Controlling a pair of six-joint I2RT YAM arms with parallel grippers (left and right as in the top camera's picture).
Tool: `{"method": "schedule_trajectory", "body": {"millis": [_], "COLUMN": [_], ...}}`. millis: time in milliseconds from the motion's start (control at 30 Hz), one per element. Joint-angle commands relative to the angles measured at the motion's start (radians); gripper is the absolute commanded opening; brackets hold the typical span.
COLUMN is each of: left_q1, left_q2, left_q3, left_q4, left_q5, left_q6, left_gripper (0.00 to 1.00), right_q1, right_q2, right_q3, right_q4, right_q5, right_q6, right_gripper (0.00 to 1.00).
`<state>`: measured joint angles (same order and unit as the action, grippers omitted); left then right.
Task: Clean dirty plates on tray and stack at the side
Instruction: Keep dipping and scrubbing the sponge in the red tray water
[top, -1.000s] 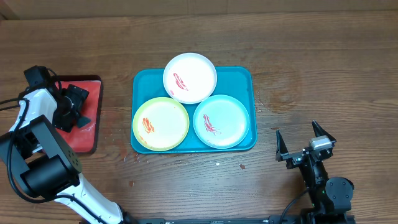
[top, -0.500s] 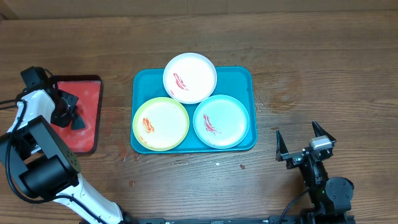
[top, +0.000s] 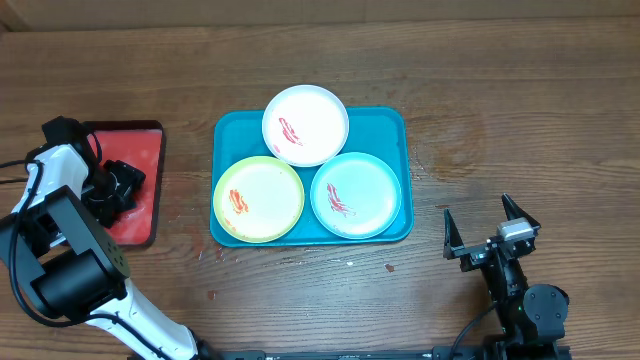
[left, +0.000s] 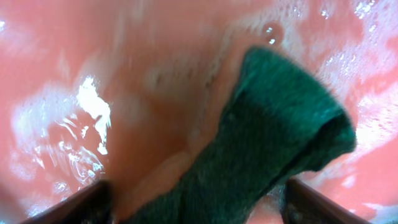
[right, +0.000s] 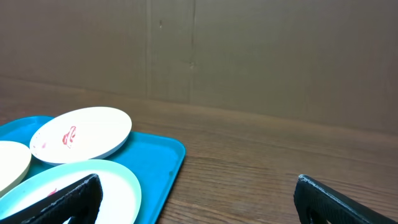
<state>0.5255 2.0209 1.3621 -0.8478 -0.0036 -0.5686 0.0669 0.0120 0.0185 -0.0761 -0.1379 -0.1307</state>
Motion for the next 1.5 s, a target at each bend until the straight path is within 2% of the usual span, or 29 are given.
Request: {"method": "schedule_trajectory", "body": {"millis": [0,67,133,167,200,333,367,400,433,467,733,900,1167,1267,1300,1367,1433,1467], "left_q1": [0.005,0.006,0.005,0.005,0.005,0.005,0.005,0.005,0.005,0.005,0.005,0.005,0.005,0.005,0.005,0.003,0.003,0.003], "left_q2": [0.018,0.018,0.018,0.018,0.018,0.018,0.018,0.018,0.018,0.018,0.018,0.018,0.018,0.018,0.018,0.018,0.018,0.018], "left_q3": [-0.005,-0.005,-0.005,-0.005,-0.005,-0.005,-0.005,-0.005,-0.005,-0.005,-0.004,-0.004,-0.004,-0.004,-0.004,-0.004,-0.004,-0.004], "left_q4": [-0.002,0.010,0.018,0.022,0.022,0.022,0.026,0.033,0.042,0.055,0.117,0.138,0.150,0.146,0.146,0.146,0.145,0.142], "left_q5": [0.023,0.022,0.022,0.023,0.023,0.023,0.023,0.022,0.022,0.022,0.013,-0.075,-0.183,-0.183,-0.183,-0.181,-0.164,-0.145], "left_q6": [0.015,0.015,0.015,0.015,0.015,0.016,0.016,0.016,0.016,0.021,0.076,0.079,0.272,0.342,0.357,0.378,0.404,0.422], "left_gripper": [0.52,0.41,0.24,0.09,0.04,0.04,0.09,0.32,0.72,1.00,1.00,1.00,1.00,1.00,0.99,0.88,0.70,0.67], "right_q1": [-0.004,-0.004,-0.004,-0.004,-0.004,-0.004,-0.004,-0.004,-0.004,-0.004,-0.004,-0.004,-0.004,-0.004,-0.004,-0.004,-0.004,-0.004], "right_q2": [-0.009,-0.009,-0.009,-0.009,-0.009,-0.009,-0.009,-0.009,-0.009,-0.009,-0.009,-0.009,-0.009,-0.009,-0.009,-0.009,-0.009,-0.009], "right_q3": [-0.011,-0.011,-0.011,-0.011,-0.011,-0.011,-0.011,-0.011,-0.011,-0.011,-0.011,-0.011,-0.011,-0.011,-0.011,-0.011,-0.011,-0.011], "right_q4": [0.003,0.004,0.003,0.004,0.004,0.004,0.004,0.003,0.004,0.004,0.004,0.004,0.004,0.003,0.004,0.004,0.004,0.004], "right_q5": [0.006,0.006,0.006,0.006,0.006,0.006,0.006,0.006,0.006,0.006,0.006,0.006,0.006,0.006,0.006,0.006,0.006,0.006], "right_q6": [0.003,0.003,0.003,0.003,0.003,0.003,0.003,0.003,0.003,0.003,0.003,0.003,0.003,0.003,0.003,0.003,0.003,0.003], "right_gripper": [1.00,1.00,1.00,1.00,1.00,1.00,1.00,1.00,1.00,1.00,1.00,1.00,1.00,1.00,1.00,1.00,1.00,1.00]}}
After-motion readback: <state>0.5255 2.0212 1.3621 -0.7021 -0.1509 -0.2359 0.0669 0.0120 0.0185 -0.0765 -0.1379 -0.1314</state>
